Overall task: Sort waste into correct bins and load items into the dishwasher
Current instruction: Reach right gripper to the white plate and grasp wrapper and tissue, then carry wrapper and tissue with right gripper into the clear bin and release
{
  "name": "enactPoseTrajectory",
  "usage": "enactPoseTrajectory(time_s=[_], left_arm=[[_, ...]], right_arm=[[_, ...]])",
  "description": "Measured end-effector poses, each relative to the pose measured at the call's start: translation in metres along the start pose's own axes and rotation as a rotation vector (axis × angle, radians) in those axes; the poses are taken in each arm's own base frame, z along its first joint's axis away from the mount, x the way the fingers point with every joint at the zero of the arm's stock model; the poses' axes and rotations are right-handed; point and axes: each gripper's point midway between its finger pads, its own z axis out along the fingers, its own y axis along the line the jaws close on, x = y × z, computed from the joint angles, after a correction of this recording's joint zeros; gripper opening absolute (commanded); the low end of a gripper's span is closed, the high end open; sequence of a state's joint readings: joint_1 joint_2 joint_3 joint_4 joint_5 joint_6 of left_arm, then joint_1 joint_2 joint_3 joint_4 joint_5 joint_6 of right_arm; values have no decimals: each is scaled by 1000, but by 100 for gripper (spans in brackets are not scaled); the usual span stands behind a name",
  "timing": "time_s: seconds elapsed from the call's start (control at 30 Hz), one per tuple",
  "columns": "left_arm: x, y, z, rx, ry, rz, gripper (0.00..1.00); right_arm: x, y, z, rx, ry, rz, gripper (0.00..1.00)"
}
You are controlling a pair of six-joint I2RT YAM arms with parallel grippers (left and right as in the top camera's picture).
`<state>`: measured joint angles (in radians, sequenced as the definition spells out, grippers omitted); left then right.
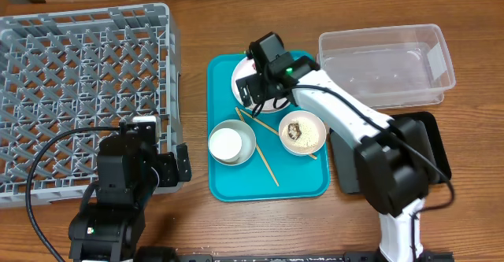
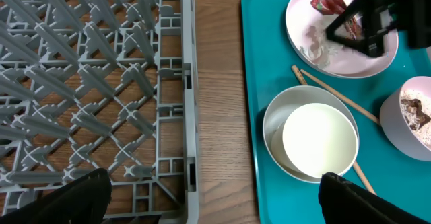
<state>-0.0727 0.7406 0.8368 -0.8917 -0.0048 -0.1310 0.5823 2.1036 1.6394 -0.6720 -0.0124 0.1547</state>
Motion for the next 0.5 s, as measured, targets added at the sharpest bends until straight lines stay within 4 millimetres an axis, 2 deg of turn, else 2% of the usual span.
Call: enactPoseTrajectory(time_s=[0.13, 0.23, 0.27, 0.4, 0.5], left_arm=[[0, 0, 0, 0, 2, 0, 100], [2, 0, 0, -1, 7, 0, 100], [2, 0, 0, -1, 10, 0, 100], [5, 1, 0, -3, 20, 0, 100], [5, 1, 0, -3, 21, 0, 100]], right_arm=[[8, -3, 28, 7, 24, 11, 88], [12, -4, 36, 10, 36, 18, 72], [12, -4, 36, 11, 35, 19, 66], [13, -4, 36, 11, 39, 29, 27], [20, -6, 35, 19, 69, 25, 8]])
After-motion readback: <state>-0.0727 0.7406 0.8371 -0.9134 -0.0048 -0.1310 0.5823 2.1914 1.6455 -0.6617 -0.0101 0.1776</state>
